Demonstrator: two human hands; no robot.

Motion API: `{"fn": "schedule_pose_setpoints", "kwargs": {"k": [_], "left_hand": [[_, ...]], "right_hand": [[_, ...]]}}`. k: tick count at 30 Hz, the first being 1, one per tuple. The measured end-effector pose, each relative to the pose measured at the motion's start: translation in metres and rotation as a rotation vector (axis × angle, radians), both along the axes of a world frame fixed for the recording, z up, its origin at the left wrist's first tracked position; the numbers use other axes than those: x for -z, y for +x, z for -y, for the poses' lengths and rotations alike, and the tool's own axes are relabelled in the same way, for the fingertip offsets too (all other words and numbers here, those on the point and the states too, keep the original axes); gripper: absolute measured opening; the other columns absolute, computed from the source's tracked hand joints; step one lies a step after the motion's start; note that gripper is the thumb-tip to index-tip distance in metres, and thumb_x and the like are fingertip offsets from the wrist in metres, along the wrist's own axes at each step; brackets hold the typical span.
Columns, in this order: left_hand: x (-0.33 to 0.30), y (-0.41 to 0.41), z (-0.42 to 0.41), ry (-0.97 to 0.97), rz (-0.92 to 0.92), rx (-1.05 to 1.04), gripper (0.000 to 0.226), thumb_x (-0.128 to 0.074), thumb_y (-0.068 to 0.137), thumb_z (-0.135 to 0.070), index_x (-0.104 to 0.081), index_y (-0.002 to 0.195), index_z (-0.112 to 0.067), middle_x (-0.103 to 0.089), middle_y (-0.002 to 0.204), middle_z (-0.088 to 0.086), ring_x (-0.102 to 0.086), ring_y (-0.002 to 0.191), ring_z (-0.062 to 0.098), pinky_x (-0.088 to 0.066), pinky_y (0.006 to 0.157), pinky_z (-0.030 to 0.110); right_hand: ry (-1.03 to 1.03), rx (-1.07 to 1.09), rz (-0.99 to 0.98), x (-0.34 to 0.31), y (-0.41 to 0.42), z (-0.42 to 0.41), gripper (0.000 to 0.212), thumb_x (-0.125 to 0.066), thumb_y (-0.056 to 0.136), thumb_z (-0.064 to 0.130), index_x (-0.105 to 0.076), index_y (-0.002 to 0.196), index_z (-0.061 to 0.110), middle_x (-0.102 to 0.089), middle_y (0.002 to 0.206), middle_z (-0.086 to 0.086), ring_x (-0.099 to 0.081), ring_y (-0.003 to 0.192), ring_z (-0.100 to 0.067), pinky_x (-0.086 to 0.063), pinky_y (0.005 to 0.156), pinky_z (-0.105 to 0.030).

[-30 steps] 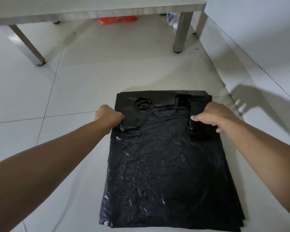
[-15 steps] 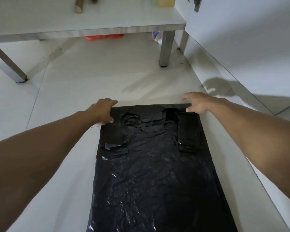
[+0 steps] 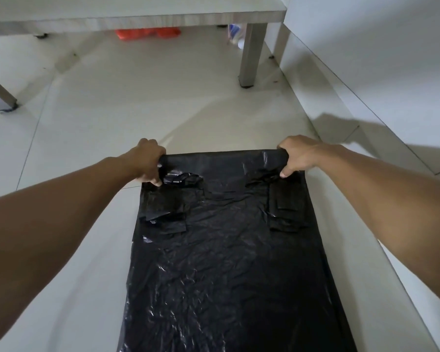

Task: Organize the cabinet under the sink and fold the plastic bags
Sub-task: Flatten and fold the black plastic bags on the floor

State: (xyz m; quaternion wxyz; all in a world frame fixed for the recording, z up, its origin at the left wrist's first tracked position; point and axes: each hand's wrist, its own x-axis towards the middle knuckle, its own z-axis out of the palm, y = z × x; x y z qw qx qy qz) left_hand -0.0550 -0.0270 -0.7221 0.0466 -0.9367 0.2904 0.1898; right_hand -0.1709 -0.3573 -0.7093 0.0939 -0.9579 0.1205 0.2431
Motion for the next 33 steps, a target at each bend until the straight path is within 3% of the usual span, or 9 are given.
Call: {"fn": "schedule_pose_setpoints", "kwargs": {"k": [4,8,13,18,22,33], "left_hand": [[0.002,-0.010,-0.011,-0.187,-0.059,-0.090,0.039,-0.083,0.063,-0.013,-0.051,0.085,-0.019,-0.056,0.088,0.003,-0.053,0.089,0.025,-0.039,0.064,0.032],[0.002,-0.025,-0.022,-0.369,-0.034,-0.133,0.034,-0.075,0.068,-0.009,-0.057,0.094,-0.023,-0.061,0.087,0.000,-0.053,0.085,0.024,-0.042,0.066,0.031],[-0.004,-0.047,-0.034,-0.426,0.201,-0.063,0.010,-0.066,0.079,-0.008,-0.067,0.086,-0.015,-0.058,0.084,-0.002,-0.054,0.082,0.023,-0.040,0.067,0.030],[0.002,-0.083,-0.054,-0.494,0.507,0.163,0.021,-0.073,0.063,0.005,-0.064,0.076,-0.008,-0.056,0.074,0.005,-0.056,0.068,0.028,-0.035,0.048,0.026],[0.009,-0.104,-0.070,-0.401,0.626,0.351,0.018,-0.070,0.067,0.004,-0.063,0.080,-0.007,-0.055,0.073,0.008,-0.053,0.062,0.028,-0.039,0.047,0.032],[0.024,-0.141,-0.098,-0.257,0.653,0.494,0.013,-0.052,0.077,-0.002,-0.057,0.087,-0.010,-0.057,0.087,0.011,-0.052,0.075,0.031,-0.044,0.062,0.039]], "right_hand": [[-0.008,0.000,0.147,0.002,-0.013,0.000,0.038,-0.085,0.069,0.023,-0.051,0.085,0.019,-0.055,0.083,0.002,-0.054,0.078,-0.023,-0.031,0.053,-0.027],[0.041,0.035,0.291,0.006,-0.031,0.003,0.032,-0.082,0.073,0.022,-0.064,0.099,0.019,-0.057,0.085,0.002,-0.058,0.083,-0.025,-0.041,0.067,-0.028],[-0.046,-0.070,0.583,0.010,-0.063,0.000,0.011,-0.072,0.078,0.011,-0.068,0.087,0.011,-0.057,0.082,-0.001,-0.060,0.081,-0.031,-0.039,0.064,-0.029],[-0.241,-0.275,0.850,0.016,-0.105,-0.016,0.037,-0.085,0.051,0.001,-0.066,0.083,0.005,-0.058,0.079,-0.009,-0.057,0.071,-0.032,-0.048,0.058,-0.035],[-0.336,-0.380,0.861,0.029,-0.132,-0.024,0.043,-0.085,0.049,0.000,-0.064,0.086,0.004,-0.057,0.079,-0.011,-0.055,0.070,-0.030,-0.047,0.061,-0.040],[-0.312,-0.520,0.850,0.047,-0.164,-0.030,0.032,-0.061,0.064,-0.017,-0.062,0.088,0.004,-0.055,0.086,-0.014,-0.052,0.071,-0.030,-0.044,0.058,-0.040]]}}
